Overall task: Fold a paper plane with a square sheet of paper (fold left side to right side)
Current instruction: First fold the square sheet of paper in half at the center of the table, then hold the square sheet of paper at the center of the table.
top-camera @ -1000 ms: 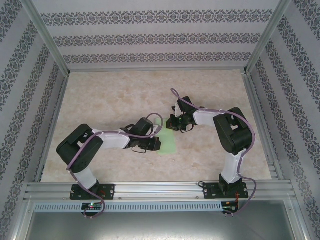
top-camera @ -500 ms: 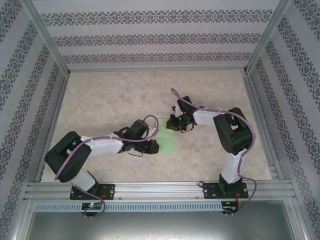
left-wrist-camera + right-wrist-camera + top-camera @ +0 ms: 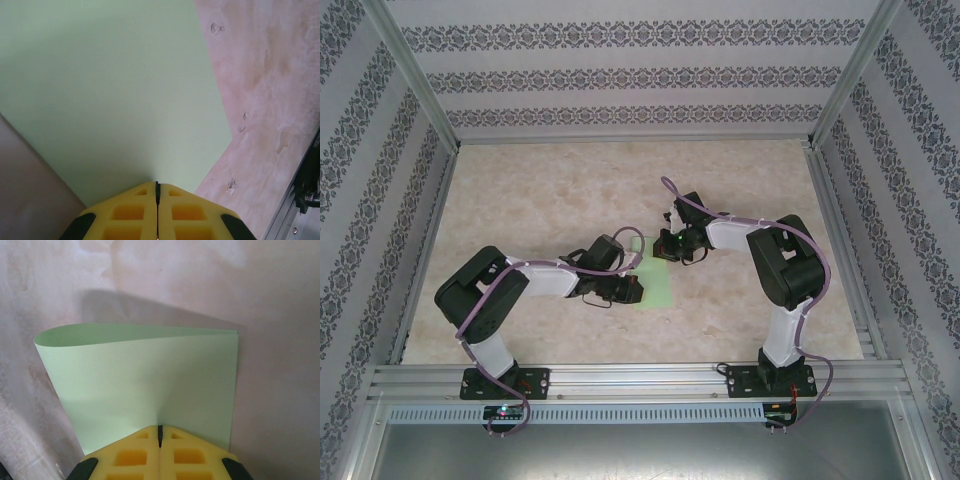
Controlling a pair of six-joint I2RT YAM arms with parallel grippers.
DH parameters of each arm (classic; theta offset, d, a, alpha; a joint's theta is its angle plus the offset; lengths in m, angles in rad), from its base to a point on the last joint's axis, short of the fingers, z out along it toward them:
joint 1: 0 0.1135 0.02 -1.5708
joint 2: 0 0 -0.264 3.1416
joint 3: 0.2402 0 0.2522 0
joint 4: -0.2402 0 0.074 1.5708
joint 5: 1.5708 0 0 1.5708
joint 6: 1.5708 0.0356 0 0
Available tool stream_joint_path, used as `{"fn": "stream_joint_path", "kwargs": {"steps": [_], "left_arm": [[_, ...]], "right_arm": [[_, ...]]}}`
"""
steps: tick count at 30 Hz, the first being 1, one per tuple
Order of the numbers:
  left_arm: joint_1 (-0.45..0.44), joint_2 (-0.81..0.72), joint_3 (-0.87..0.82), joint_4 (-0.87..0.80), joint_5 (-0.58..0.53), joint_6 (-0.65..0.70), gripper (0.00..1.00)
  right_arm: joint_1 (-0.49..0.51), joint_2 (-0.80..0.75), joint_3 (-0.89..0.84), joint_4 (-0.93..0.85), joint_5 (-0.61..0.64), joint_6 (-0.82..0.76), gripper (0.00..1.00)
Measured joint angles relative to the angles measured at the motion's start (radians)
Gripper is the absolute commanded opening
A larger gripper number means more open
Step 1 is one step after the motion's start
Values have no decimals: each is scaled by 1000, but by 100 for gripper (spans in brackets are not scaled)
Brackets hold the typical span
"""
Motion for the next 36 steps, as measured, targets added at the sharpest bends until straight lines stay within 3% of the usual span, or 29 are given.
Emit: {"fn": "stream_joint_path", "kwargs": {"steps": [18, 24, 29, 36], "left_arm": [[-33, -134, -138, -18, 18, -9, 7], [38, -210, -78, -62, 33, -14, 10], [91, -129, 71, -80, 31, 5, 13], [91, 68, 193, -79, 32, 33, 15]], "right_arm": [[0, 0, 2, -9, 0, -3, 0], [0, 0, 2, -9, 0, -4, 0], [0, 0, 2, -10, 0, -5, 0], [0, 0, 2, -10, 0, -7, 0]]}}
